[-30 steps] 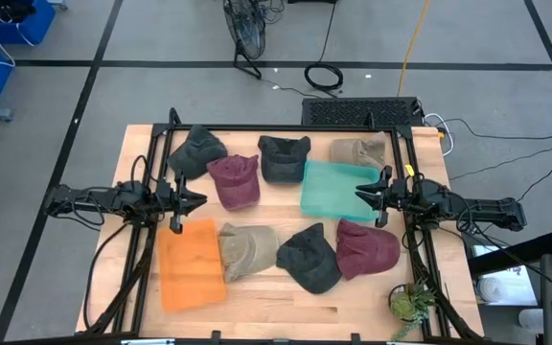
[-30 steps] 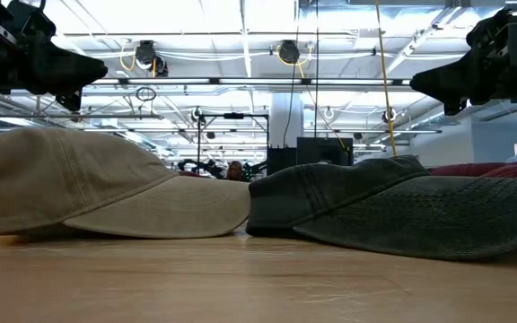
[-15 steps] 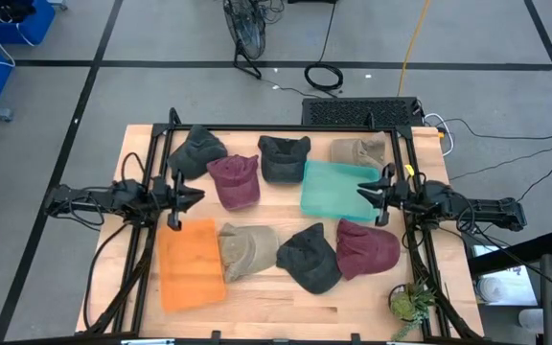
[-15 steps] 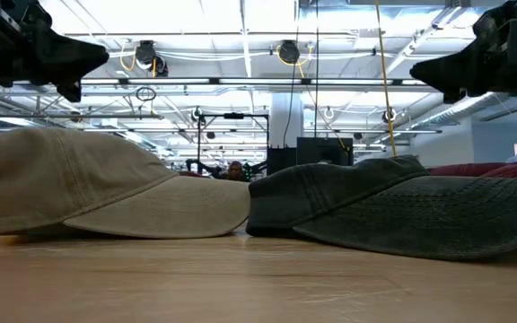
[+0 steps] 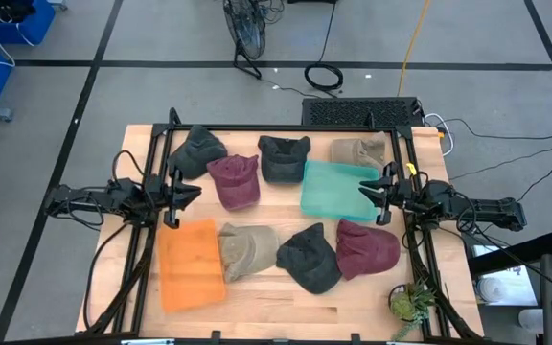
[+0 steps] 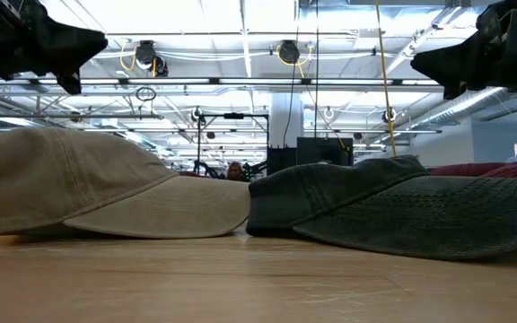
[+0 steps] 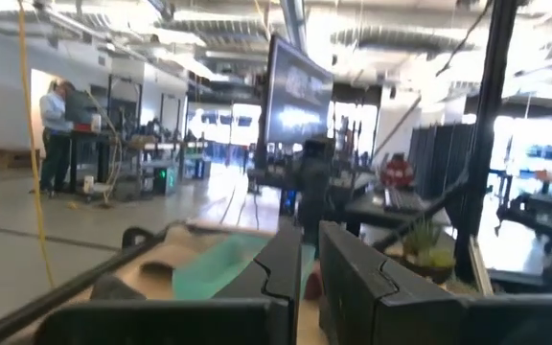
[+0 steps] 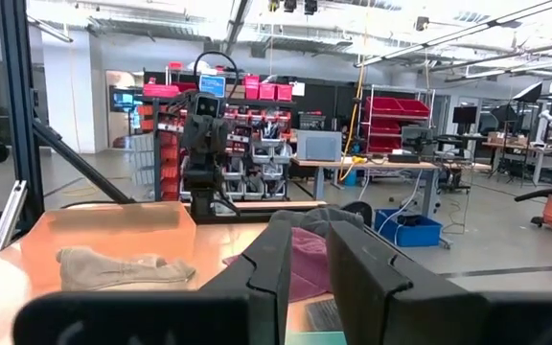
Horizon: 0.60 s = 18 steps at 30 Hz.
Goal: Pick & Place hat
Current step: Put the left brown cap into the orange bin
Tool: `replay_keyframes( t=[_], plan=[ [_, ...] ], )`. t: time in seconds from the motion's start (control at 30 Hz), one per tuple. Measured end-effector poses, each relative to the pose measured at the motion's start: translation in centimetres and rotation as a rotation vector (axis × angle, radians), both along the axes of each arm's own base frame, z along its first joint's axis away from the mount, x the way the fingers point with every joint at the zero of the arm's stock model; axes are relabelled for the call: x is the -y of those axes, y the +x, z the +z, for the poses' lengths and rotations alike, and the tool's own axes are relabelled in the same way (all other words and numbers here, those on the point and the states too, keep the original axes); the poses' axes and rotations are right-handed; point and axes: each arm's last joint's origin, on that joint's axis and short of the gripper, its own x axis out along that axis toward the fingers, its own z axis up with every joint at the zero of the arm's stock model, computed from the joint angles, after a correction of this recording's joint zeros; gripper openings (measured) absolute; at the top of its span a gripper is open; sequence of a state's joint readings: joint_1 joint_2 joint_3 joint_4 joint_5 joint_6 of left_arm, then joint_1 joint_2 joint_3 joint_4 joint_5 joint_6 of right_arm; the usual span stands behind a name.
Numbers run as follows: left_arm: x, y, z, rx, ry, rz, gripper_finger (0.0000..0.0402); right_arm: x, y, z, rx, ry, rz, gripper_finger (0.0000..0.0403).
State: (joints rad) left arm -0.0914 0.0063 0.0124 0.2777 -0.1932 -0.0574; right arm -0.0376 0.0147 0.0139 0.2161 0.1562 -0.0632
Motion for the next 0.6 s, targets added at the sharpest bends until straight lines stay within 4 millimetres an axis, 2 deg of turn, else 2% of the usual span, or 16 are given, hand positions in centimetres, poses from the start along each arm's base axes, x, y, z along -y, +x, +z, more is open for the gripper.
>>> replay_keyframes(
  t=[0.13,0.27,0.43,0.6],
  plan=[
    [0.0,0.0,0.3,0.039,-0.09,-0.022,0.0047,0.0,0.0,0.0,0.001,-0.006,-0.001,0.0059],
    [0.0,0.5,-0.1,-0.008,-0.154,-0.036,0.0047,0.0,0.0,0.1,0.014,-0.007,-0.003,0.0059],
    [0.0,1.4,-0.3,-0.058,-0.169,-0.005,0.0047,0.0,-0.1,0.3,0.025,-0.009,-0.002,0.0059],
    [0.1,2.5,1.0,-0.117,-0.129,0.006,0.0047,0.0,-0.1,0.5,0.049,-0.007,-0.001,0.0059]
  ],
)
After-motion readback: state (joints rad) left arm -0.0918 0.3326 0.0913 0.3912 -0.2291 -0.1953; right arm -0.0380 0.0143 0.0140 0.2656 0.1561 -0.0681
